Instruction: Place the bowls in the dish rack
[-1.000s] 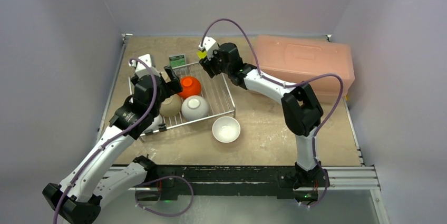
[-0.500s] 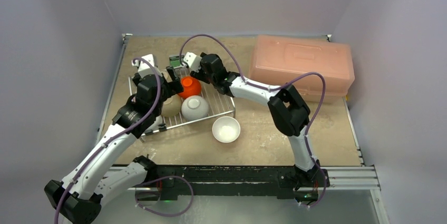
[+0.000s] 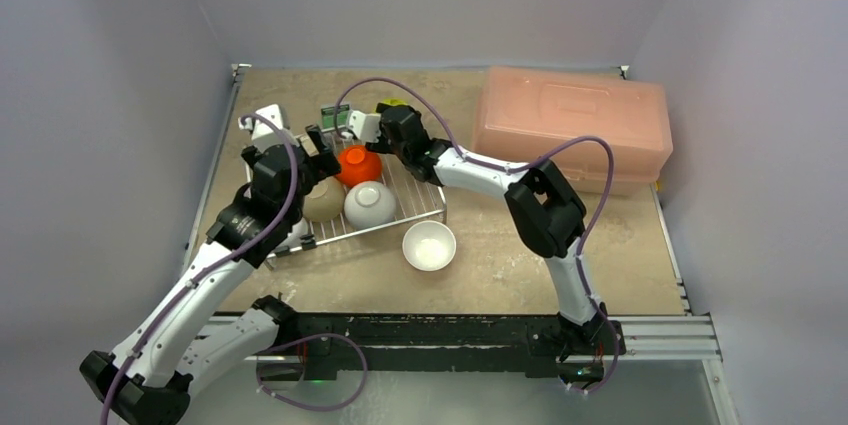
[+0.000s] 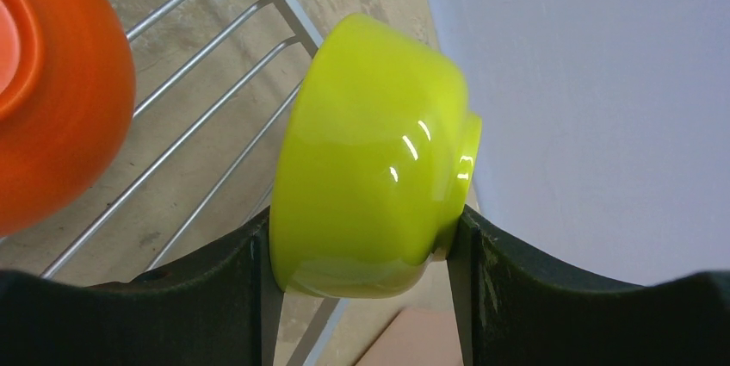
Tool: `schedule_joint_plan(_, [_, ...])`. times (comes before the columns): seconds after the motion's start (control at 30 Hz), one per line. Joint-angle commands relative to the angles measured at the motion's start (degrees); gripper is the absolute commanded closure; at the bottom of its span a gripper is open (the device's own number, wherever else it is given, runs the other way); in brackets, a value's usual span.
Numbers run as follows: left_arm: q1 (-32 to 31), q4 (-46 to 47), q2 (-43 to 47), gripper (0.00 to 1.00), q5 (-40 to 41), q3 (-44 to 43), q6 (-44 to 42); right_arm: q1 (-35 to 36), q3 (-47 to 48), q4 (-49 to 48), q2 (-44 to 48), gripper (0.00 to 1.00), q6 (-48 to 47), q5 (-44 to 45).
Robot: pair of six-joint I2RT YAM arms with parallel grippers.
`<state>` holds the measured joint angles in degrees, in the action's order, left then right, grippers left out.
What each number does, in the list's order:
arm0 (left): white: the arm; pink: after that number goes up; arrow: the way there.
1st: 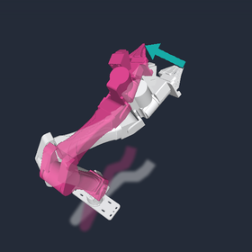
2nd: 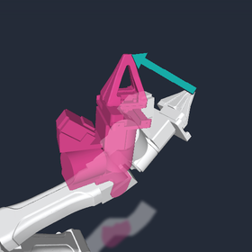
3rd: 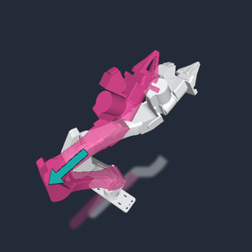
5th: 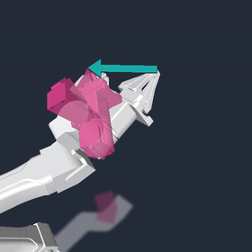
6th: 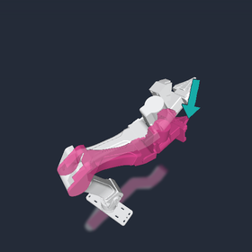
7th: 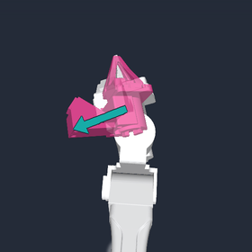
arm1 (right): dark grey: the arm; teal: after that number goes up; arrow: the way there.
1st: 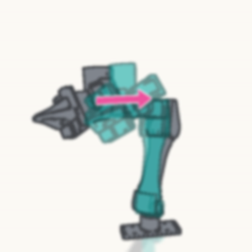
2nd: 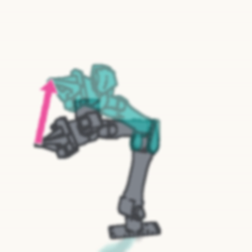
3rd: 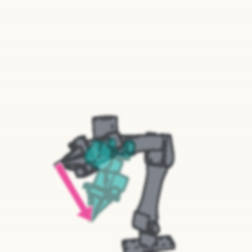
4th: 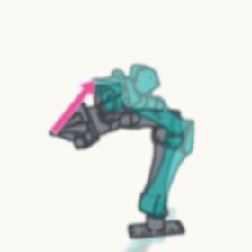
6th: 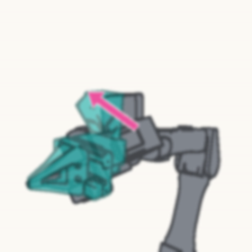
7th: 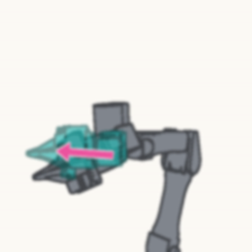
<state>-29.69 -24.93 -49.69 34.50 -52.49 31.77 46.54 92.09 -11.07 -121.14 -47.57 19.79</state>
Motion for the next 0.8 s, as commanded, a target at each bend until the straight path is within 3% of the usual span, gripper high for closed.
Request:
schedule_joint_plan(0.0, [0.13, 1.51, 3.66, 0.09, 4.68, -0.68, -0.90, 0.27, 1.22, -1.63, -1.00, 0.75, -3.26, 0.85])
schedule_joint_plan(0.5, [0.09, 0.45, 0.67, 0.09, 1.93, -0.91, -0.04, 0.74, 0.42, -0.78, -4.49, 0.72, -5.95, 5.06])
schedule_joint_plan(0.57, [0.16, 0.90, 0.73, 0.09, 1.81, -0.73, -0.13, 0.80, 0.51, -0.92, -4.77, 0.65, -5.83, 5.49])
schedule_joint_plan(0.77, [0.14, 0.80, 0.76, 0.09, 2.57, -0.55, -0.39, 0.86, 1.23, 1.54, -3.54, 0.29, -2.37, 3.14])
